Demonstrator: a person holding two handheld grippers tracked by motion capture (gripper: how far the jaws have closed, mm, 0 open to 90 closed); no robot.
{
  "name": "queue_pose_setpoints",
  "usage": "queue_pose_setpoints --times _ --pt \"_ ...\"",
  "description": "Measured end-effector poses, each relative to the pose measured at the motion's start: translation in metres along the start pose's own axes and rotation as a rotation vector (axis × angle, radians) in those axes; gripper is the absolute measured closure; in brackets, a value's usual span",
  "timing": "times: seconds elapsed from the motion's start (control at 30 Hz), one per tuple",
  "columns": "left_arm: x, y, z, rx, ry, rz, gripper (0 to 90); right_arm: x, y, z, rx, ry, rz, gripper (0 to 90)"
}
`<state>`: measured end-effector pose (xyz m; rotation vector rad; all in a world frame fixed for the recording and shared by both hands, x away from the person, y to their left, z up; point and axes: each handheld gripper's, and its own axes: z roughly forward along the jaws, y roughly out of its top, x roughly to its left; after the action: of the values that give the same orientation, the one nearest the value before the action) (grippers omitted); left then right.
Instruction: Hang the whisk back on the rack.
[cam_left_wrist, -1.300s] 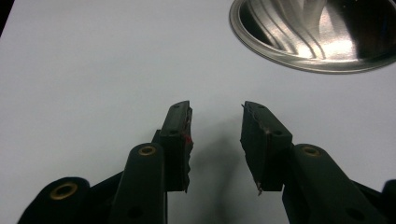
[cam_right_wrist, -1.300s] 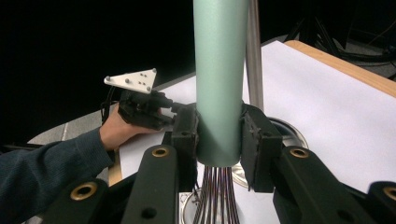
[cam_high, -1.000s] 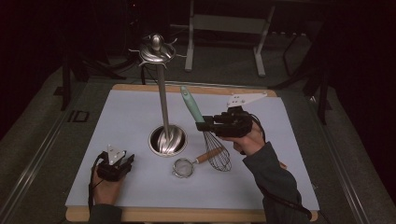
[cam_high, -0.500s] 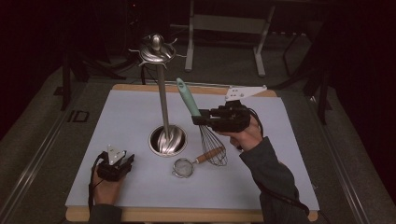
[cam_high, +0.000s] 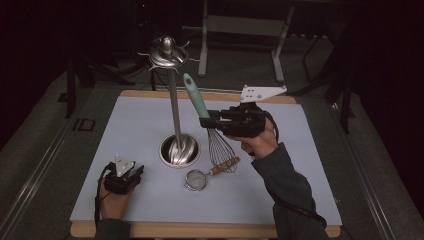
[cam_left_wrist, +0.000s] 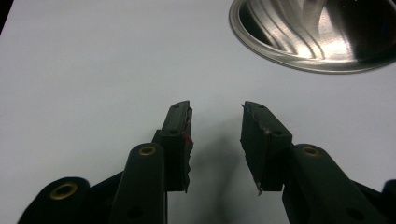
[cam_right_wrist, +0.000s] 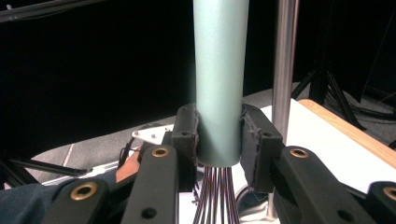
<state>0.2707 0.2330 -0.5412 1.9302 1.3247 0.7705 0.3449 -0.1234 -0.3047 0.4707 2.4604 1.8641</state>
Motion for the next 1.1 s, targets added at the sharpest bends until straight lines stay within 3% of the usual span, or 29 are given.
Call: queue_pose_setpoints --times 0.37,0.77,0.93,1.1 --pt "0.0 0.0 0.0 0.001 0.0 0.0 62.9 0.003 0.011 0.011 -0.022 0.016 -0.01 69.5" --pt "0.0 0.0 0.0 0.001 -0.002 -0.004 62.9 -0.01 0.005 0.027 -0.044 0.026 0.032 69.4" --pt "0.0 0.0 0.0 0.001 0.0 -0.002 62.9 -0.016 -0.001 0.031 -0.072 0.061 0.046 68.9" --pt "0.0 0.0 0.0 0.001 -0.001 -0.005 62.8 -0.019 0.001 0.039 -0.052 0.036 0.057 66.6"
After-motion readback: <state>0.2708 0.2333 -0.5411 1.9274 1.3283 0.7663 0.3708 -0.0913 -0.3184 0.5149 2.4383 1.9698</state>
